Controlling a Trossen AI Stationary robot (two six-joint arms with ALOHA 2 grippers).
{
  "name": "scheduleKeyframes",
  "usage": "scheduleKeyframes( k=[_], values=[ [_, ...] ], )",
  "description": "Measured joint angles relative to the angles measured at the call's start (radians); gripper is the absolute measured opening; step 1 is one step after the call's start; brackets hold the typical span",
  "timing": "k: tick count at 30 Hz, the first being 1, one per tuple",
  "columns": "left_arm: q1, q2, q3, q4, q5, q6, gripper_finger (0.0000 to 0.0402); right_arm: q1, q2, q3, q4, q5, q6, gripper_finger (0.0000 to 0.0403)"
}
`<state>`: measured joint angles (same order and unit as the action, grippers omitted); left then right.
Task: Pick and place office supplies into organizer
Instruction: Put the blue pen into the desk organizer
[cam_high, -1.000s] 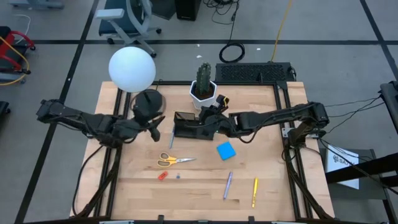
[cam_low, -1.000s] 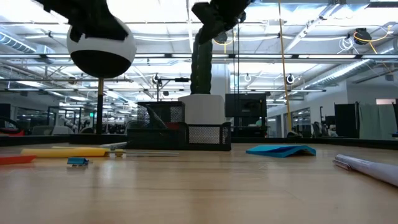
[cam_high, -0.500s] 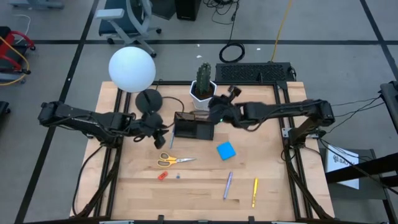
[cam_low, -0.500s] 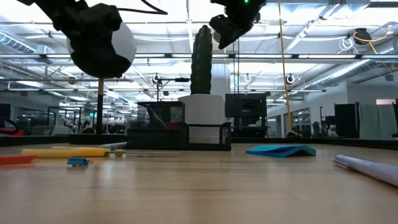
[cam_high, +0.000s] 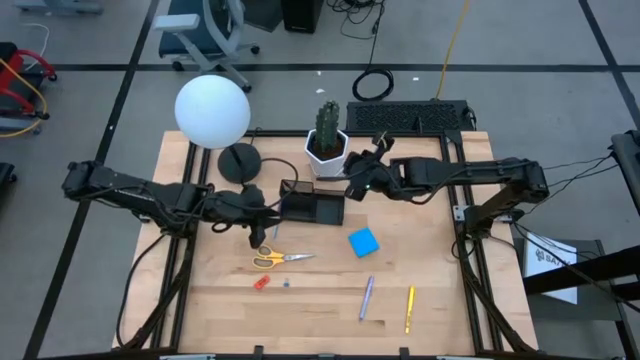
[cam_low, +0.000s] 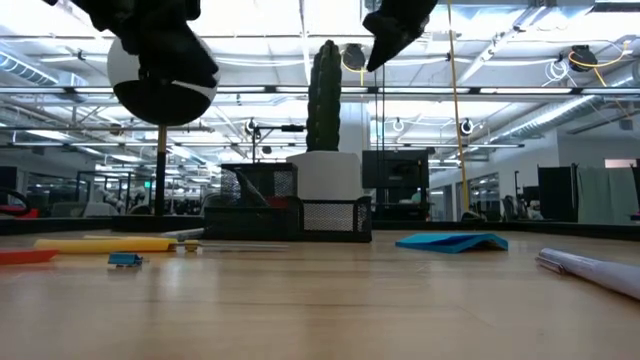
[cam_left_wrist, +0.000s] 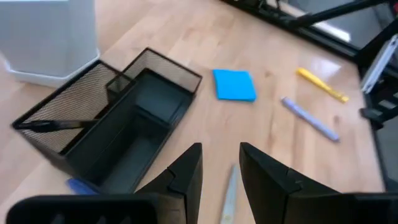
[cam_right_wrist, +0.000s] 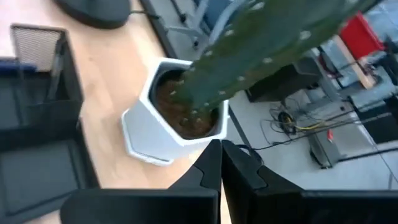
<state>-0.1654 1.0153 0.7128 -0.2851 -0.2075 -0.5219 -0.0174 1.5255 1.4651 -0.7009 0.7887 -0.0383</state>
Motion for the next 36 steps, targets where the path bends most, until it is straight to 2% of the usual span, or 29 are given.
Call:
scheduleKeyframes(
  k=[10, 17, 26, 36],
  values=[
    [-0.023, 0.0, 0.0, 0.011, -0.001, -0.023, 0.0113, -0.001, 0.006, 0.0, 0.113, -0.261, -0.004, 0.0002],
    [-0.028, 0.0, 0.0, 0.01, -0.002, -0.044, 0.0113, -0.001, 0.006, 0.0, 0.229, -0.399, -0.004, 0.0004],
    [-0.049, 0.0, 0.0, 0.002, -0.003, -0.057, 0.0113, 0.0, 0.007, 0.0, 0.347, -0.402, -0.004, 0.0003],
    [-0.064, 0.0, 0.0, 0.048, 0.016, -0.066, 0.0113, 0.0, 0.007, 0.0, 0.387, -0.401, -0.003, 0.0003]
  ],
)
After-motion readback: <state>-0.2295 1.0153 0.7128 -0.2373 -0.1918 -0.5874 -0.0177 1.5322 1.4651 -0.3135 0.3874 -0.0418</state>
